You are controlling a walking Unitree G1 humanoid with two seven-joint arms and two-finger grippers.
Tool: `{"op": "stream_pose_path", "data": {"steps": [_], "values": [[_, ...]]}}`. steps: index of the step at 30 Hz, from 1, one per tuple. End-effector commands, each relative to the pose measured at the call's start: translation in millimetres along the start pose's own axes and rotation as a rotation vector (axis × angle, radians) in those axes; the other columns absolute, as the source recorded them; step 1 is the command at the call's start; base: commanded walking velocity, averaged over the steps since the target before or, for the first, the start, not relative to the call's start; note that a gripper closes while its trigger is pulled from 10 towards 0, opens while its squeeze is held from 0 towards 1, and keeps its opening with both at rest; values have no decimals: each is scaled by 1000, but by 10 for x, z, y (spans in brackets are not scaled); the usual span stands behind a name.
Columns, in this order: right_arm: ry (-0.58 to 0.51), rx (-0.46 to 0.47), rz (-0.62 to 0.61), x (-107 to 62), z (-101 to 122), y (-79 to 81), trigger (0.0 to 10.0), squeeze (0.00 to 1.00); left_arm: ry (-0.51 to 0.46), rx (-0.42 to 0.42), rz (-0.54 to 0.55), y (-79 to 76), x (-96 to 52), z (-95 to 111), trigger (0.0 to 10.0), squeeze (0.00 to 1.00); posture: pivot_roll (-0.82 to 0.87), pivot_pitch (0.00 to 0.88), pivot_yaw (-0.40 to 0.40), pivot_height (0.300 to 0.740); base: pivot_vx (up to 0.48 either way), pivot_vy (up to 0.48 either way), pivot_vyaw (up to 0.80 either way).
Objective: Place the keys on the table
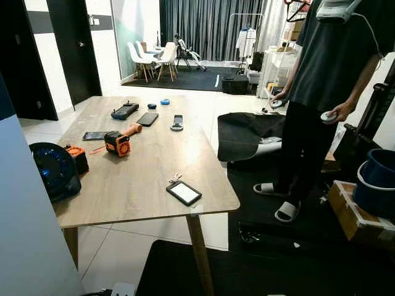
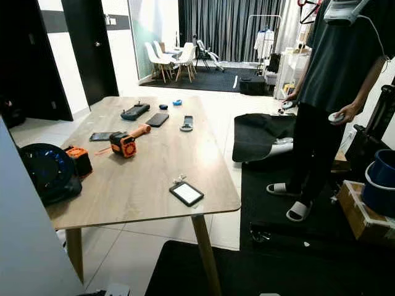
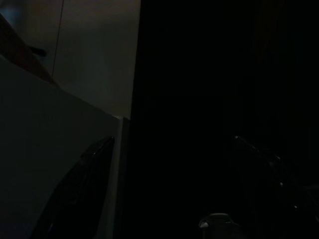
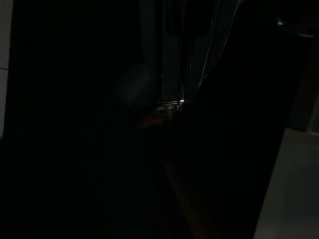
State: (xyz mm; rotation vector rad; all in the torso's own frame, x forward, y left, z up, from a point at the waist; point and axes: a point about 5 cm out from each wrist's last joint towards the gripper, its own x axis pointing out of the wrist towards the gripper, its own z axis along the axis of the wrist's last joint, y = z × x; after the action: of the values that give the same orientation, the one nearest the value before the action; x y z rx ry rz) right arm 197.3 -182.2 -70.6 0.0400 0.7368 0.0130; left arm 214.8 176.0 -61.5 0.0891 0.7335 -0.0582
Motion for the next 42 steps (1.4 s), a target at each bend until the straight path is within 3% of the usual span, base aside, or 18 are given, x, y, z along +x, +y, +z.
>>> {"op": "stream_pose_path", "data": {"steps": [1, 12, 31, 34, 42], "values": [[20, 1, -1, -14, -46, -13, 10000, 0, 10, 7, 7, 19, 1, -7, 10000, 0, 56, 23, -1, 740, 0, -480, 0], [19, 6, -2, -13, -48, 1, 10000, 0, 17, 25, -7, 6, 4, -5, 10000, 0, 55, 24, 4, 740, 0, -480, 0], [27, 20, -17, -35, -97, -14, 10000, 0, 30, 64, -45, -13, 24, 32, 10000, 0, 55, 28, 19, 740, 0, 0, 0], [27, 21, -19, -36, -100, -18, 10000, 0, 45, 114, -64, -32, 30, 34, 10000, 0, 56, 27, 22, 740, 0, -480, 0], [25, 24, -23, -37, -99, -21, 10000, 0, 47, 93, -56, -23, 30, 32, 10000, 0, 55, 27, 24, 740, 0, -360, 0]]}}
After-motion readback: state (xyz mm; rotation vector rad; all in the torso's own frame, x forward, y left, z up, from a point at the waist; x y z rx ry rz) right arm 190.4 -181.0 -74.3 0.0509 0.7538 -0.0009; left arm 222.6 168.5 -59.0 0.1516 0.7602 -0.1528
